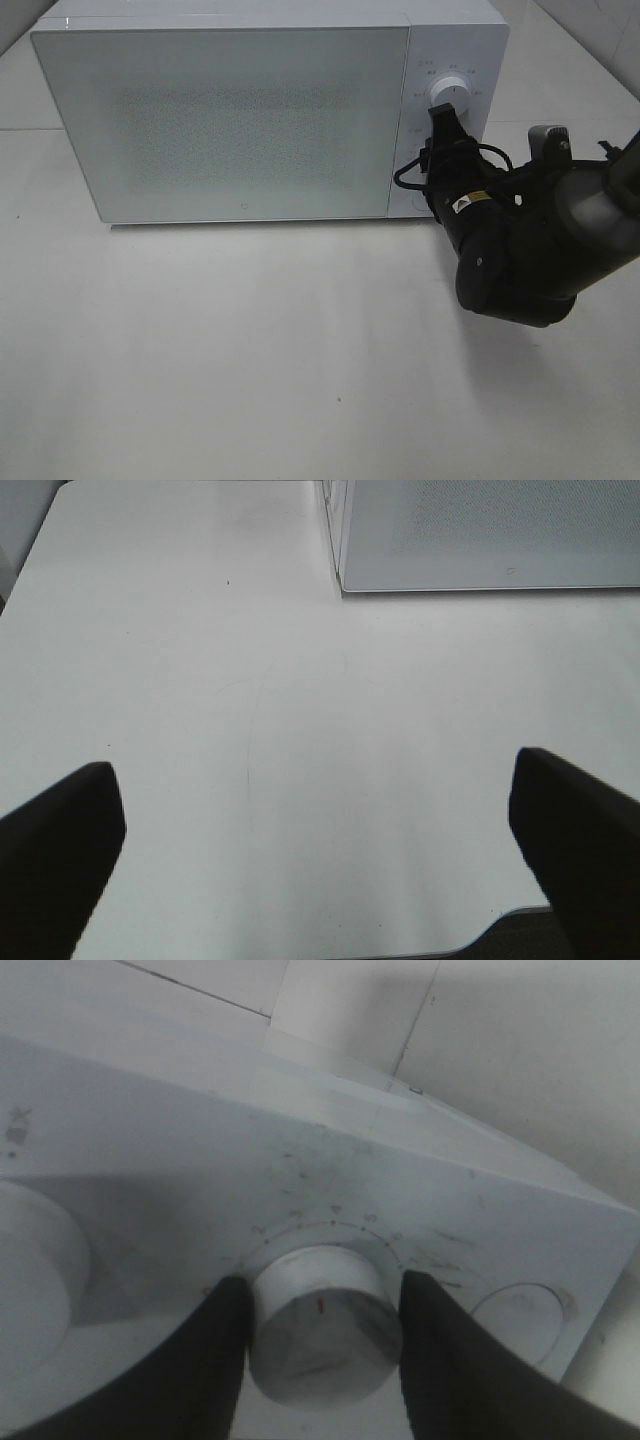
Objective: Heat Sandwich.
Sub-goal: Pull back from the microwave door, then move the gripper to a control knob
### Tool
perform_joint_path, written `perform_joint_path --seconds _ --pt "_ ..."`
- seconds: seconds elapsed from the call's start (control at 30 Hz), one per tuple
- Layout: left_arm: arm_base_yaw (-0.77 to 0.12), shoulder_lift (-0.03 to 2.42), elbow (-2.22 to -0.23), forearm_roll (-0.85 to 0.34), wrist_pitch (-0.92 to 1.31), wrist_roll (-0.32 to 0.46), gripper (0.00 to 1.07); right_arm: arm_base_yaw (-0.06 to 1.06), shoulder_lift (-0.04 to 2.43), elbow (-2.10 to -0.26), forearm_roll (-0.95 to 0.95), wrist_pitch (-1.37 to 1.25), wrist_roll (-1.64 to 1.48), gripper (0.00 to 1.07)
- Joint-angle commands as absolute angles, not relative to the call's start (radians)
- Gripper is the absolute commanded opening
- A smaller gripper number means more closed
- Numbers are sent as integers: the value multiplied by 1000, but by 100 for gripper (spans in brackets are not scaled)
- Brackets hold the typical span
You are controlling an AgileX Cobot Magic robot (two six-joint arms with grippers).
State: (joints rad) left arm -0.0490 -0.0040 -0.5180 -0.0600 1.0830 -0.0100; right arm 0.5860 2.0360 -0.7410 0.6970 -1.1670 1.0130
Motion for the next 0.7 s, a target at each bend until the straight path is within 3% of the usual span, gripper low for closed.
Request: perform_joint_path --seconds 0.03,0.27,0.7 --pt "-45 -21 -517 -69 1070 -10 101 585 2024 -752 679 -1214 1189 10" --pt "-45 -21 -517 -69 1070 -10 101 585 2024 -752 661 -1259 1469 10" --pt "-45 -21 -517 -69 1070 -10 101 585 2024 -752 630 -1265 1414 13"
